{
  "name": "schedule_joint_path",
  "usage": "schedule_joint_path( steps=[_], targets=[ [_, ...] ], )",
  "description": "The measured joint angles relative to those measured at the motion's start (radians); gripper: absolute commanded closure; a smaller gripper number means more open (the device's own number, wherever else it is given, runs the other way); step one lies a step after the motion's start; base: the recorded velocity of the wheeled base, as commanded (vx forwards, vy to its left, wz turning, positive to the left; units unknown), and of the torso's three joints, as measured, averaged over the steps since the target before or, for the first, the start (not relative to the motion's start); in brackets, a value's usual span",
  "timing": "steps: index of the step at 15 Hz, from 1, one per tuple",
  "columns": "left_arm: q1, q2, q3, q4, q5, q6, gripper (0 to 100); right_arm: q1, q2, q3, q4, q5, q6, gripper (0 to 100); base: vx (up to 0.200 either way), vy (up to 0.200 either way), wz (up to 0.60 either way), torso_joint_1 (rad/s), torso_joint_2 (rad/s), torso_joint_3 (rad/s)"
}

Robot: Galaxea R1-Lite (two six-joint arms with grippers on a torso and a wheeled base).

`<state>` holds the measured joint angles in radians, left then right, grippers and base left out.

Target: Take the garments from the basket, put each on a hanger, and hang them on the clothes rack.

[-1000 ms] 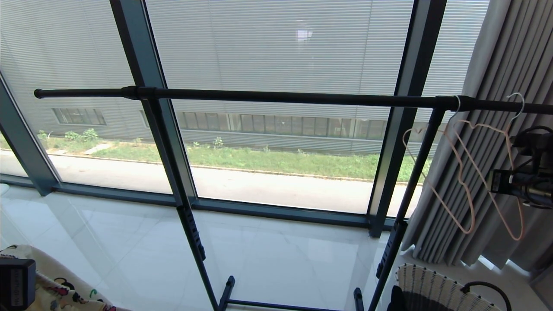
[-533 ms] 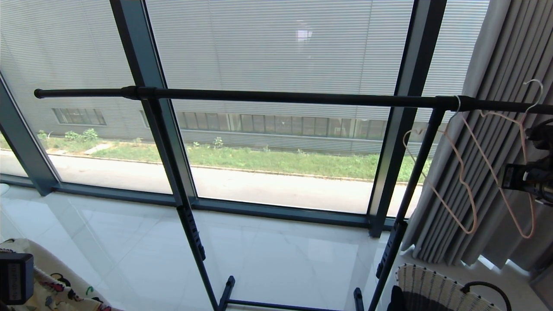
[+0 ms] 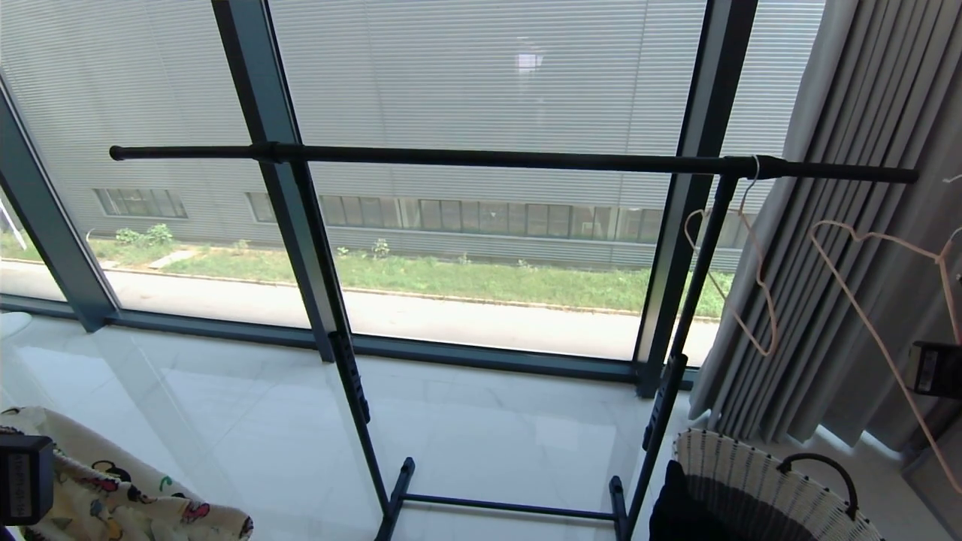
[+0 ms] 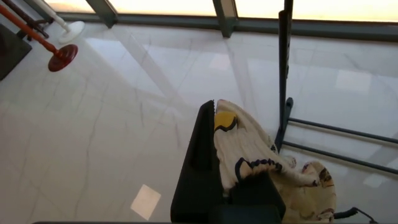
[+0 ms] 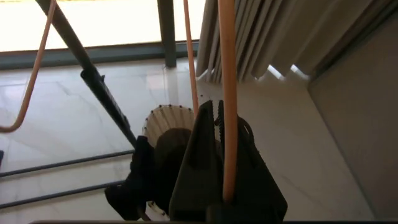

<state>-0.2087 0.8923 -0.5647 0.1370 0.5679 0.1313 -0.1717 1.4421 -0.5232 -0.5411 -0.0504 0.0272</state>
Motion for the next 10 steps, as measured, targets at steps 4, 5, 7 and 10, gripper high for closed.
schedule_joint_path(
  steps=[4, 5, 7, 10],
  targets=[
    [-0.001, -0.001, -0.001, -0.024, 0.0, 0.013, 100, 0.003, -0.154, 0.101, 0.045, 0.102, -0.058, 100, -0.15, 0.0, 0.0, 0.002, 0.0, 0.004],
    [-0.001, -0.001, 0.0, -0.033, -0.001, 0.022, 100, 0.004, -0.194, 0.106, 0.087, 0.171, -0.069, 100, 0.0, 0.0, 0.0, 0.0, 0.0, 0.0],
    [-0.002, -0.003, 0.001, -0.067, -0.016, 0.042, 100, 0.004, -0.258, 0.067, 0.183, 0.327, -0.074, 100, 0.0, 0.0, 0.0, 0.0, 0.0, 0.0],
    [-0.016, 0.011, -0.009, -0.131, -0.059, 0.052, 100, 0.043, -0.326, -0.03, 0.372, 0.494, -0.075, 100, 0.0, 0.0, 0.0, 0.0, 0.0, 0.0]
  ],
)
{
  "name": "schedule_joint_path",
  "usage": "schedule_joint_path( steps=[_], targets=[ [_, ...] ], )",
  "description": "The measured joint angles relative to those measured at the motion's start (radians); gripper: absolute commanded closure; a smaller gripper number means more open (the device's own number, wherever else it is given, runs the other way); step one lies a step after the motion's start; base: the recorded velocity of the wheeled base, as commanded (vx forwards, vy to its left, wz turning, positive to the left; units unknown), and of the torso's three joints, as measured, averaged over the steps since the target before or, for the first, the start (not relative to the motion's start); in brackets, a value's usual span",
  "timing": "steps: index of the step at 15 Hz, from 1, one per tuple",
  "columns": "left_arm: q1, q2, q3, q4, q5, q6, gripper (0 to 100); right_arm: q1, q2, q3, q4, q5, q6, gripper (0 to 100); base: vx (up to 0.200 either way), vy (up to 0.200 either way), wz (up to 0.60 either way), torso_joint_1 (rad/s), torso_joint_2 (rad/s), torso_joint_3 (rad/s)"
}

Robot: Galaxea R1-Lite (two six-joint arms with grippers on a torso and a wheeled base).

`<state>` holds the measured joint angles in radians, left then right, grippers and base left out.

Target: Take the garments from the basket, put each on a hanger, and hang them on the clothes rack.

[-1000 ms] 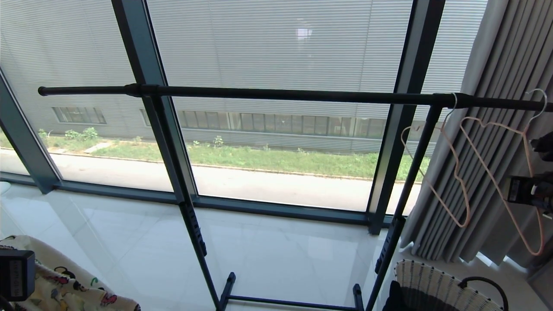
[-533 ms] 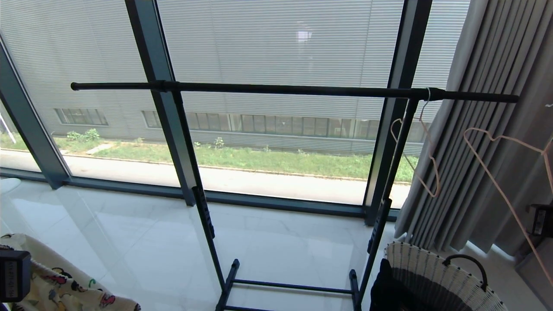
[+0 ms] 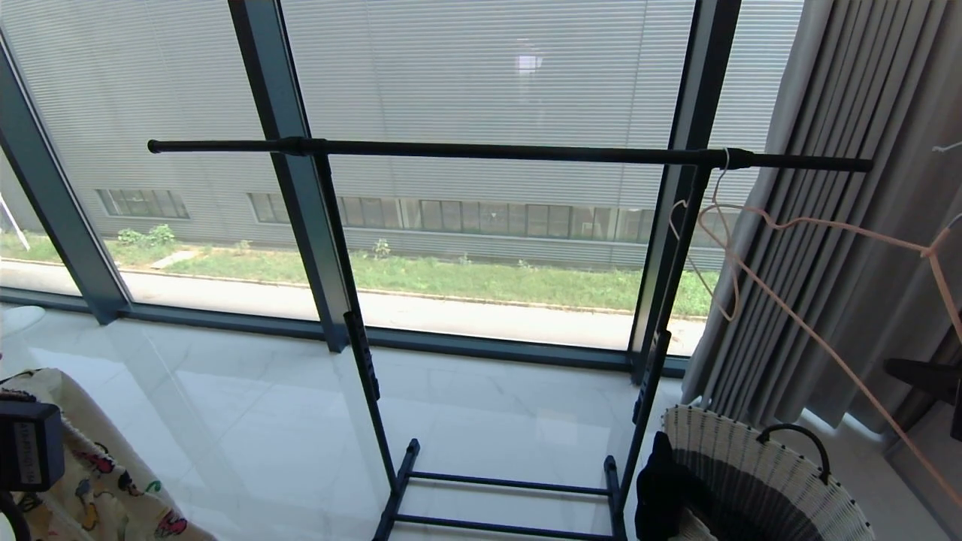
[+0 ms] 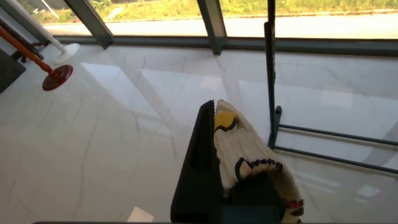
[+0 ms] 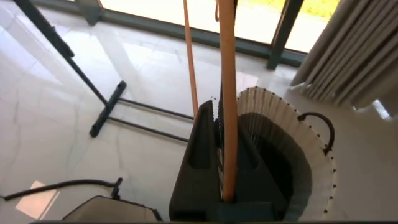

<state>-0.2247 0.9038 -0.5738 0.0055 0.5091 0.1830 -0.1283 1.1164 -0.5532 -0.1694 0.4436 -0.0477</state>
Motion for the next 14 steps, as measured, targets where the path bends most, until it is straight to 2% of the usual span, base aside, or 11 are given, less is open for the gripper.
schedule_joint_path(
  steps=[3, 5, 8, 9, 12, 14],
  targets=[
    [-0.022, 0.088, -0.08, -0.073, 0.0, -0.009, 100, 0.162, -0.051, -0.033, 0.141, 0.018, 0.0, 100, 0.0, 0.0, 0.0, 0.0, 0.0, 0.0],
    [-0.059, 0.18, -0.15, -0.121, 0.014, -0.016, 100, 0.301, -0.076, -0.009, 0.169, 0.016, 0.0, 100, 0.0, 0.0, 0.0, 0.0, 0.0, 0.0],
    [-0.192, 0.351, -0.259, -0.165, 0.063, -0.037, 100, 0.488, -0.11, 0.079, 0.18, 0.013, -0.001, 100, 0.0, 0.0, 0.0, 0.0, 0.0, 0.0],
    [-0.232, 0.409, -0.289, -0.172, 0.079, -0.057, 100, 0.511, -0.118, 0.099, 0.175, 0.012, -0.002, 100, 0.0, 0.0, 0.0, 0.0, 0.0, 0.0],
    [-0.367, 0.611, -0.427, -0.186, 0.138, -0.181, 100, 0.551, -0.13, 0.12, 0.157, 0.012, -0.002, 100, 0.0, 0.0, 0.0, 0.0, 0.0, 0.0],
    [-0.436, 0.728, -0.516, -0.187, 0.152, -0.224, 100, 0.599, -0.13, 0.122, 0.132, 0.012, -0.003, 100, 0.0, 0.0, 0.0, 0.0, 0.0, 0.0]
  ],
)
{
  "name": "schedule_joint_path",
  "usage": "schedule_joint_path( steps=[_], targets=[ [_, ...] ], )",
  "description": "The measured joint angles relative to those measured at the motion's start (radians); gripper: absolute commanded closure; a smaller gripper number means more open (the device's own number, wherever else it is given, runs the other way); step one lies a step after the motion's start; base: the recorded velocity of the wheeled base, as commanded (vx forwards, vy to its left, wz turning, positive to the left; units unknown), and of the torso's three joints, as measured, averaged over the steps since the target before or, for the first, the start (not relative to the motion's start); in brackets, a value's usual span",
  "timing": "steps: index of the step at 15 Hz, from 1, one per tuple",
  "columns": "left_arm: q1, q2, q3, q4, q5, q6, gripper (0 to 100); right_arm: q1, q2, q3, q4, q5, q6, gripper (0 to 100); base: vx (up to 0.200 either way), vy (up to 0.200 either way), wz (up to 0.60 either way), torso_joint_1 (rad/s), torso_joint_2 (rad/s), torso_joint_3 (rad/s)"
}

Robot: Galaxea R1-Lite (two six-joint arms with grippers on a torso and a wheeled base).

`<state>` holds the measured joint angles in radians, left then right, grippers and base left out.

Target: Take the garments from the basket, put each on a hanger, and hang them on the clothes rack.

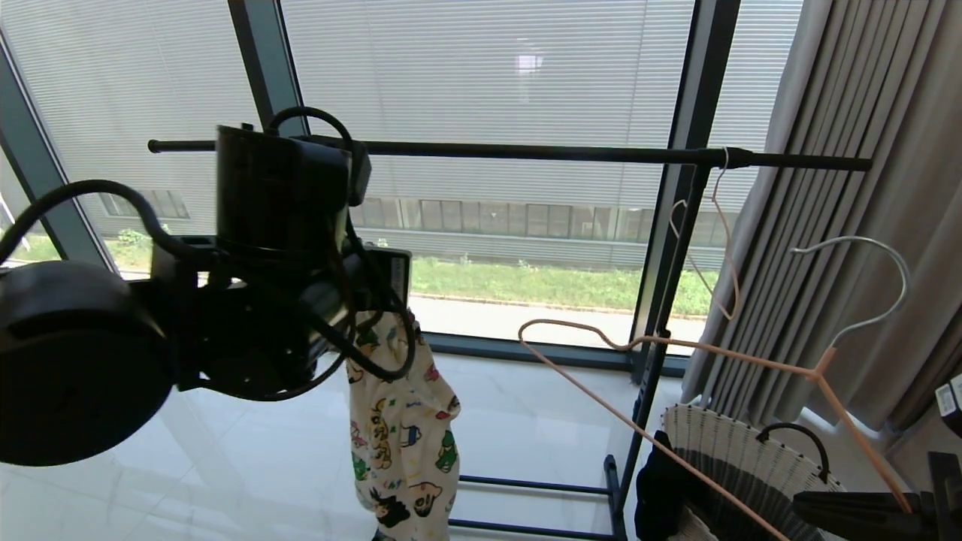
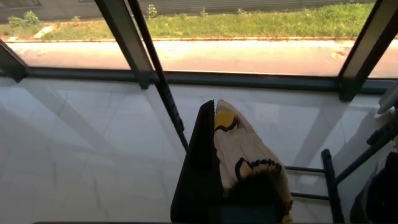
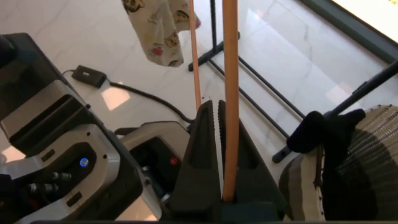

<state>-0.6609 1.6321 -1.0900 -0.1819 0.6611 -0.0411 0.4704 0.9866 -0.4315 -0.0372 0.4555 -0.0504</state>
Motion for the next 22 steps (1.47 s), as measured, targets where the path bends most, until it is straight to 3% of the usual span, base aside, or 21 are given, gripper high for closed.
schedule_joint_path(
  steps=[3, 6, 11, 18, 22],
  targets=[
    [-0.04, 0.132, -0.113, 0.0, 0.008, -0.042, 100, 0.068, 0.02, 0.0, -0.042, 0.0, 0.004, 100, 0.0, 0.0, 0.0, 0.0, 0.0, 0.0],
    [-0.055, 0.19, -0.141, 0.001, 0.009, -0.046, 100, 0.078, 0.074, -0.004, -0.125, -0.001, 0.006, 100, 0.0, 0.0, 0.0, 0.0, 0.0, 0.0],
    [-0.069, 0.217, -0.15, 0.001, 0.008, -0.075, 100, 0.09, 0.184, -0.019, -0.199, -0.002, 0.002, 100, 0.0, 0.0, 0.0, 0.0, 0.0, 0.0],
    [-0.088, 0.217, -0.165, 0.001, 0.008, -0.076, 100, 0.102, 0.289, -0.05, -0.276, -0.062, 0.009, 100, 0.0, 0.0, 0.0, 0.0, 0.0, 0.0],
    [-0.096, 0.218, -0.178, 0.002, 0.007, -0.078, 100, 0.147, 0.334, -0.089, -0.292, -0.074, 0.036, 100, 0.0, 0.0, 0.0, 0.0, 0.0, 0.0]
  ],
)
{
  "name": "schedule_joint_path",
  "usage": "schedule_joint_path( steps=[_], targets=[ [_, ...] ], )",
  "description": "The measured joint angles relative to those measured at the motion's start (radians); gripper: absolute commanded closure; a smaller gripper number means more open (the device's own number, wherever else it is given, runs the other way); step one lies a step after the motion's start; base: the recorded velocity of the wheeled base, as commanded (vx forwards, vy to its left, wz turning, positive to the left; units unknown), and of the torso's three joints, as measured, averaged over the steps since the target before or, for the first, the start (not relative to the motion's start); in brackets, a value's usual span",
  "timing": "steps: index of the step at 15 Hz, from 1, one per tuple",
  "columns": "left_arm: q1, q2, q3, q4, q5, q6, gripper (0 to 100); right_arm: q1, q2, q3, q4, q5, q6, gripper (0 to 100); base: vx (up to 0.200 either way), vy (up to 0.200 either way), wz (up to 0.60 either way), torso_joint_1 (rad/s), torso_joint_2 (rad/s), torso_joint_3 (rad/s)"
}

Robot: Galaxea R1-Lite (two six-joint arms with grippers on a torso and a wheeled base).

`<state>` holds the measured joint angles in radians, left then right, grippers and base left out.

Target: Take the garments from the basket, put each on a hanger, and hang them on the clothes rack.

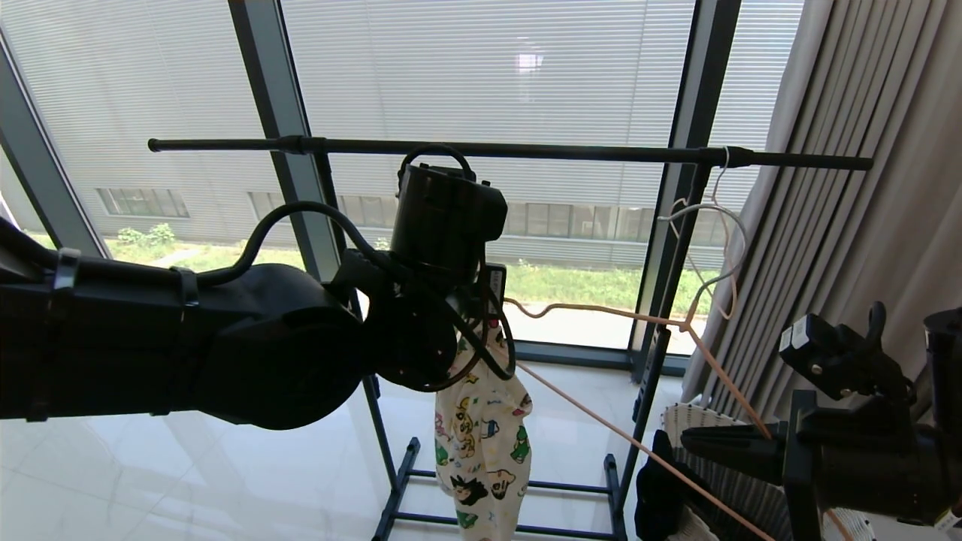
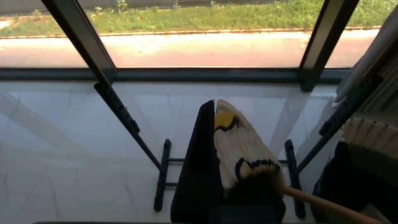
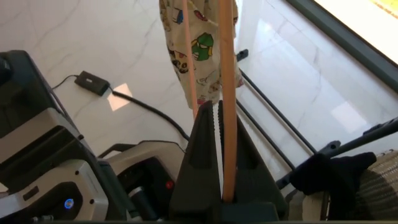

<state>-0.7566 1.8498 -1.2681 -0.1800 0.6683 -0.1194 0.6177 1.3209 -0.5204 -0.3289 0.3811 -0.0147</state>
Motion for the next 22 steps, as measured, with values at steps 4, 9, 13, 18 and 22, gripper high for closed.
schedule_joint_path(
  steps=[4, 9, 13, 18, 22],
  targets=[
    [0.0, 0.0, -0.04, -0.001, 0.017, 0.0, 100, 0.018, 0.047, -0.01, -0.07, -0.085, 0.054, 100, 0.0, 0.0, 0.0, 0.0, 0.0, 0.0],
    [0.005, 0.01, -0.091, -0.001, 0.058, -0.002, 100, 0.029, 0.141, -0.083, -0.146, -0.151, 0.114, 100, 0.0, 0.0, 0.0, 0.0, 0.0, 0.0],
    [-0.041, 0.015, -0.143, 0.0, 0.057, -0.081, 100, 0.09, 0.215, -0.167, -0.154, -0.182, 0.144, 100, 0.0, 0.0, 0.0, 0.0, 0.0, 0.0],
    [-0.11, 0.013, -0.176, -0.001, 0.049, -0.146, 100, 0.149, 0.311, -0.229, -0.227, -0.244, 0.182, 100, 0.0, 0.0, 0.0, 0.0, 0.0, 0.0],
    [-0.167, 0.007, -0.183, -0.001, 0.022, -0.174, 100, 0.168, 0.353, -0.27, -0.229, -0.26, 0.193, 100, 0.0, 0.0, 0.0, 0.0, 0.0, 0.0]
  ],
)
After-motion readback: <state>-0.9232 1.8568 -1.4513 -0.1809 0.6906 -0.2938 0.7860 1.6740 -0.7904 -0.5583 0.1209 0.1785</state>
